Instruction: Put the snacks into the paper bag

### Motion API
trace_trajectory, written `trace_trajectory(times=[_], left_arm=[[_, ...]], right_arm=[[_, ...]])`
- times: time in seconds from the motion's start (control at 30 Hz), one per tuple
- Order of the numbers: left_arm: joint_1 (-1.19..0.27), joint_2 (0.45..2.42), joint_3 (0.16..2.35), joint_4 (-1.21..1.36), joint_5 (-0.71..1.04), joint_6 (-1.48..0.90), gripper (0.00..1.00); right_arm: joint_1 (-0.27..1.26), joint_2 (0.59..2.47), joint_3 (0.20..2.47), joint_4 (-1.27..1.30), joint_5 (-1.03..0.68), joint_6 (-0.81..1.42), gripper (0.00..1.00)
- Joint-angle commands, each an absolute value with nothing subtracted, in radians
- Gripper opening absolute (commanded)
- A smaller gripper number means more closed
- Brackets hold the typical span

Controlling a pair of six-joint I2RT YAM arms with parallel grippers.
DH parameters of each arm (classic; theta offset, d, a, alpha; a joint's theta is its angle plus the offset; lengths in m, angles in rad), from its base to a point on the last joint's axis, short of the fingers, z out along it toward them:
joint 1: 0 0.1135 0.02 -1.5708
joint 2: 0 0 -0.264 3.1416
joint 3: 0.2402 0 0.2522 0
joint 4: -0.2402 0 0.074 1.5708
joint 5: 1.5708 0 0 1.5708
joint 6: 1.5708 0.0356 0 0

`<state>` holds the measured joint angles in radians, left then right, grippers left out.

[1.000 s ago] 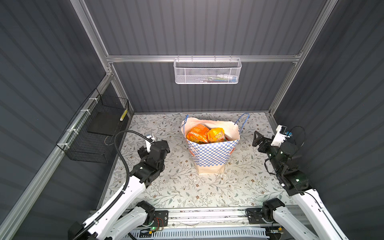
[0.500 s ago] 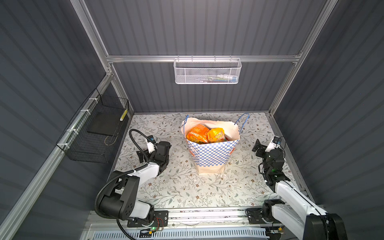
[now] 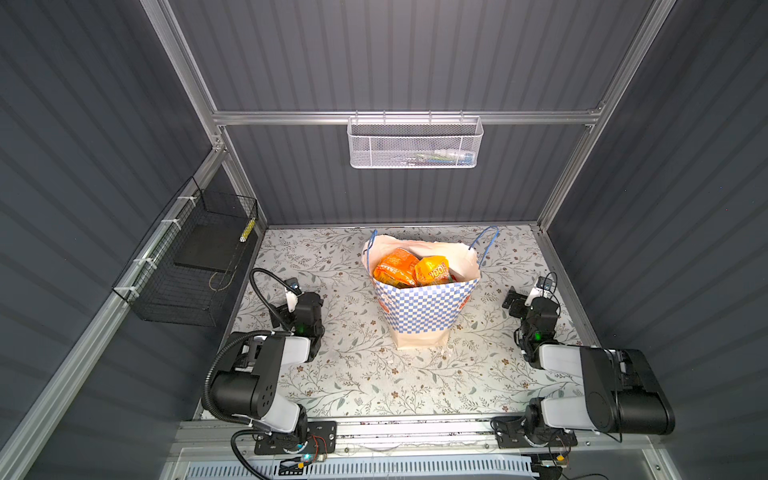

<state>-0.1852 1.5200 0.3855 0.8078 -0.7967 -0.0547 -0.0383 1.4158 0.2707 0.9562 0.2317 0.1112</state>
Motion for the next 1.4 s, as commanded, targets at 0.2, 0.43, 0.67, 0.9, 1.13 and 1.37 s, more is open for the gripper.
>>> trace_trajectory(times=[0.2, 0.43, 0.67, 0.9, 1.13, 1.37], left_arm=[[-0.175, 1.66, 0.393, 1.026, -0.536, 0.003, 1.0], [-0.138, 1.704, 0.397, 1.043, -0.496, -0.031, 1.0], [-0.089, 1.714, 0.442, 0.965, -0.401, -0.048, 1.0], [-0.091, 1.713, 0.444, 0.963, -0.4, -0.044, 1.0], [-0.093, 1.715, 0.446, 0.96, -0.403, -0.041, 1.0], [-0.094, 1.715, 0.447, 0.959, -0.403, -0.041, 1.0]], right_arm=[[-0.037, 1.456, 0.3, 1.021, 0.159, 0.078, 0.99], [-0.037, 1.459, 0.305, 1.016, 0.155, 0.078, 0.99], [-0.037, 1.459, 0.305, 1.015, 0.155, 0.078, 0.99], [-0.037, 1.459, 0.305, 1.015, 0.155, 0.078, 0.99], [-0.037, 1.458, 0.304, 1.015, 0.153, 0.078, 0.99], [-0.037, 1.459, 0.305, 1.015, 0.155, 0.078, 0.99]])
